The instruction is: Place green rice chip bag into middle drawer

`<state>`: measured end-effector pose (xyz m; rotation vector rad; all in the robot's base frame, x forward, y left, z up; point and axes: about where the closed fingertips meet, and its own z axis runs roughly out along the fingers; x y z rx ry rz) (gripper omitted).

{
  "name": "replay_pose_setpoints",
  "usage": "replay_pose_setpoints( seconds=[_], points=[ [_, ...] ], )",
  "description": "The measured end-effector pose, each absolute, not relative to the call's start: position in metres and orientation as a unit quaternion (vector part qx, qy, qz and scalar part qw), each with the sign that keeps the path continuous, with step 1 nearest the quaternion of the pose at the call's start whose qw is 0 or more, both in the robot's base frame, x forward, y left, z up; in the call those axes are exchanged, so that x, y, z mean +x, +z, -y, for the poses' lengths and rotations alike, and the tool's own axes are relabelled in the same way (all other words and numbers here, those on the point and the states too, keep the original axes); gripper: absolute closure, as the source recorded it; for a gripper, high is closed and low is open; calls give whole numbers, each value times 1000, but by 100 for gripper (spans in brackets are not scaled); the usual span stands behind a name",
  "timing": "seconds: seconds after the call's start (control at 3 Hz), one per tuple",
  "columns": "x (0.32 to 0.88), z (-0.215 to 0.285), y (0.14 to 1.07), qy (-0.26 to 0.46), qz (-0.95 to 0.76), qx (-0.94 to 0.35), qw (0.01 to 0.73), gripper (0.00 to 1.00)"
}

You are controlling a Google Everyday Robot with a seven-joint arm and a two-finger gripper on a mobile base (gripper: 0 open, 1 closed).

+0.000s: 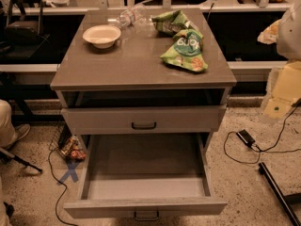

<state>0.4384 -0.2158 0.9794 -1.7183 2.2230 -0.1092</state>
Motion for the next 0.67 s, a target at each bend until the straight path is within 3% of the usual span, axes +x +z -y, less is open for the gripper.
replay_pose_setpoints(
  seconds=[0.67],
  points=[
    [469,225,981,-40,-807,-551,211,0]
  ],
)
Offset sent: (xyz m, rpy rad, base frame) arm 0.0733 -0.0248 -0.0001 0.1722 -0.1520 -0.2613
